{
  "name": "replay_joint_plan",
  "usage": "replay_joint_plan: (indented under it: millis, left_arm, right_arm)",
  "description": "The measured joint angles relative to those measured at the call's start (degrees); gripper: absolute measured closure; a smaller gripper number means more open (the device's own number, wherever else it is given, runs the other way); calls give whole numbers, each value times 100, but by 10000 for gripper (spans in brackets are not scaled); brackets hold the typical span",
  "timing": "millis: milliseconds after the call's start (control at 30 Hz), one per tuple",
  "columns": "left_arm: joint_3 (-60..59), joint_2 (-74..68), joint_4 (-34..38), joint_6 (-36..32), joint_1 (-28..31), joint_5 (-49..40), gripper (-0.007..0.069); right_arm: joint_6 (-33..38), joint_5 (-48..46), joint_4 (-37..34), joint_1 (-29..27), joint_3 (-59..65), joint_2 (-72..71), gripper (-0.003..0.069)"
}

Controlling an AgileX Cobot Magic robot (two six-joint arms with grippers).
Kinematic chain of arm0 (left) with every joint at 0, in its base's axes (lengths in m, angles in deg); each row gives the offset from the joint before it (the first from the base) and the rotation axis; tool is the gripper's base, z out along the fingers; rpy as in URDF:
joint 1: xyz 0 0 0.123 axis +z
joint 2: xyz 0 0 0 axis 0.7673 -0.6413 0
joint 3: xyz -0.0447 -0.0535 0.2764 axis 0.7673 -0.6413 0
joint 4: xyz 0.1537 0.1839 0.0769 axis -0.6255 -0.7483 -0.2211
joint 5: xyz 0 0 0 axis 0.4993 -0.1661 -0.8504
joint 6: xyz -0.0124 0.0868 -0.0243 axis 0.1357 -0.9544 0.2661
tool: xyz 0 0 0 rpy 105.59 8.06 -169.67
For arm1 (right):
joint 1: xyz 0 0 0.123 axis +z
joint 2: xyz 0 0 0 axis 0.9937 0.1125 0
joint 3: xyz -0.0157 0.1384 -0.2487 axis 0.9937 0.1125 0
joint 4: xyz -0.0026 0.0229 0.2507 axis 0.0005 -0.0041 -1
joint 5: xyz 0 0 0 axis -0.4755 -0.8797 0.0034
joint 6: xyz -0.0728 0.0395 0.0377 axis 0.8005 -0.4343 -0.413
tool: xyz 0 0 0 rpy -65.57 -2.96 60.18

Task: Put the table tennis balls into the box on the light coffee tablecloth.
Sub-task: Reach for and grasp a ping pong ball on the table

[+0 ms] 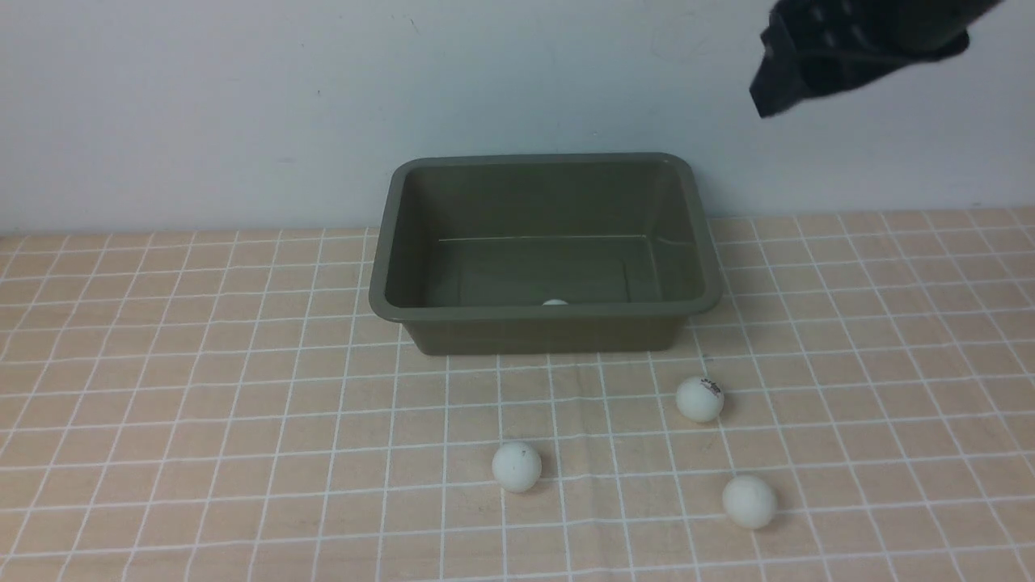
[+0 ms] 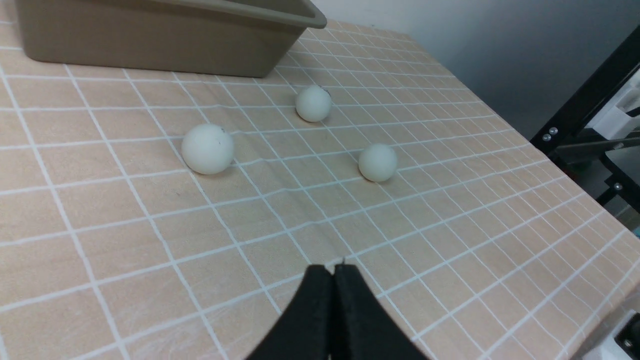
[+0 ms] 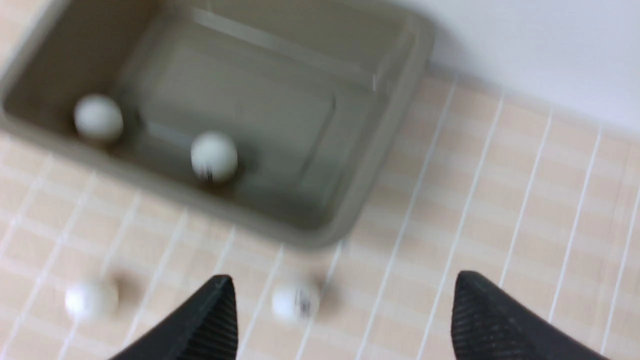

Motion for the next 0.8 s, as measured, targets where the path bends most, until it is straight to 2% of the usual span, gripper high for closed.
replay_joint_plan:
  millis: [300,500,567,800]
  left_arm:
    - [14,0,2,0,0,-129,693]
    - [14,0,2,0,0,-136,693]
    - [14,0,2,0,0,-136,693]
    - [14,0,2,0,0,-143,693]
  right_arm:
    - [-49,91,-81,0,2509,-491,139]
    - [25,919,-678,24,3966,-576,139]
    - [73,1040,-781,52,4065,-589,139]
    - [310,1925,-1015,709,4249,-596,139]
